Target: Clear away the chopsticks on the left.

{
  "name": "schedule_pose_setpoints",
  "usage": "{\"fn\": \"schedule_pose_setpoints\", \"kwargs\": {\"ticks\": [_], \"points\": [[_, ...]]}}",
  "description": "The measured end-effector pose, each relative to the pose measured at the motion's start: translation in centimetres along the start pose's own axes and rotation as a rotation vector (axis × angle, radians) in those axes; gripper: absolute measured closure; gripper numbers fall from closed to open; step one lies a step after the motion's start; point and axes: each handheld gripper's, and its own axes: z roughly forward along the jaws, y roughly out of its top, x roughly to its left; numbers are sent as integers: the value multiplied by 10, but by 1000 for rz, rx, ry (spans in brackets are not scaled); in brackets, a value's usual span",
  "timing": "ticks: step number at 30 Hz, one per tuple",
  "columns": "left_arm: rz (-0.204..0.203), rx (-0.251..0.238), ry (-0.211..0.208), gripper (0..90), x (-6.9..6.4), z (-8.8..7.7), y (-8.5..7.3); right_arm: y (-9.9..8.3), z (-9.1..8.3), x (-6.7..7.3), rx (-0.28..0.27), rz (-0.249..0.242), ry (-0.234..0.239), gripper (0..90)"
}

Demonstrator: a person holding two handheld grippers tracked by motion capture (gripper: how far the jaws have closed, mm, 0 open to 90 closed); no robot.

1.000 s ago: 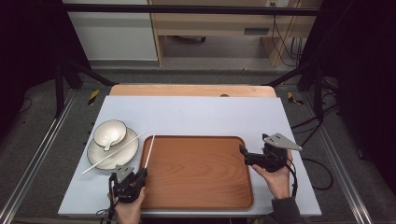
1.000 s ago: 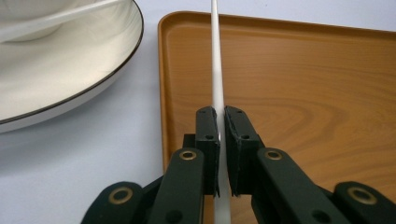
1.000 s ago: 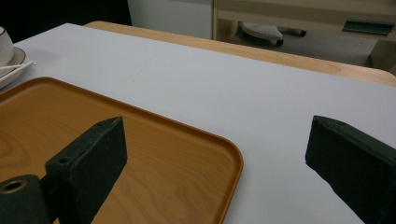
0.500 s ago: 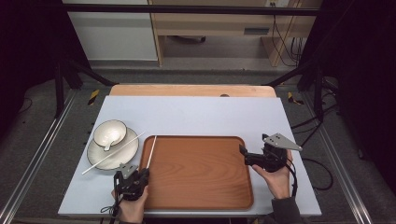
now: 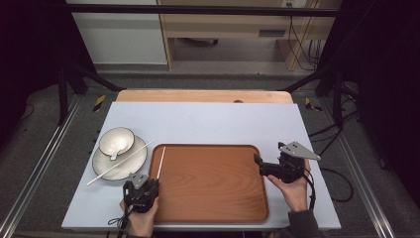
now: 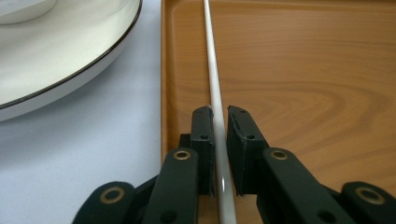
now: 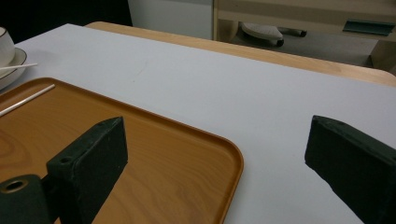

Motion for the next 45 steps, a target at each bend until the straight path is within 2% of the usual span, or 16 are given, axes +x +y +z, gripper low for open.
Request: {"fn": "schedule_pose_setpoints", "kwargs": {"ticks": [3, 6, 7, 14, 18, 21, 27, 29, 31, 33, 35, 38, 39, 41, 43, 45], "points": [[11, -9, -18, 767, 0, -2, 1, 0, -1, 0, -4, 1, -2, 61], [18, -23, -66, 709, 3, -5, 5, 1, -2, -1, -7, 7, 0, 60], [27, -26, -64, 688, 4, -6, 8, 1, -2, -1, -8, 11, 1, 61], [94, -116, -102, 512, 15, -24, 30, 1, -2, -1, -8, 10, -2, 60], [137, -156, -173, 433, 26, -32, 45, 1, -1, 0, -6, 8, -3, 61], [184, -148, -215, 371, 36, -35, 59, 1, -3, 0, -11, 10, -5, 62], [204, -146, -328, 306, 56, -41, 80, 2, -3, 1, -10, 11, -5, 62], [246, -133, -325, 291, 60, -42, 83, 1, -3, 1, -9, 6, -2, 62], [285, -144, -314, 285, 66, -46, 83, 1, -2, 1, -8, 6, -4, 62], [288, -148, -332, 275, 72, -48, 82, 1, -2, 0, -9, 9, -5, 62], [303, -148, -330, 267, 77, -50, 80, 1, -2, 0, -9, 8, -7, 62], [340, -148, -344, 247, 85, -50, 77, 1, -3, 0, -8, 9, -8, 62], [351, -135, -352, 244, 86, -50, 76, 1, -2, 1, -7, 9, -8, 62], [388, -130, -347, 236, 89, -51, 74, 1, -2, 1, -5, 10, -5, 62], [396, -127, -343, 233, 94, -53, 72, 0, -1, 0, -4, 4, -8, 62], [385, -129, -333, 231, 102, -55, 71, 0, 0, 0, 0, 8, -4, 62]]}}
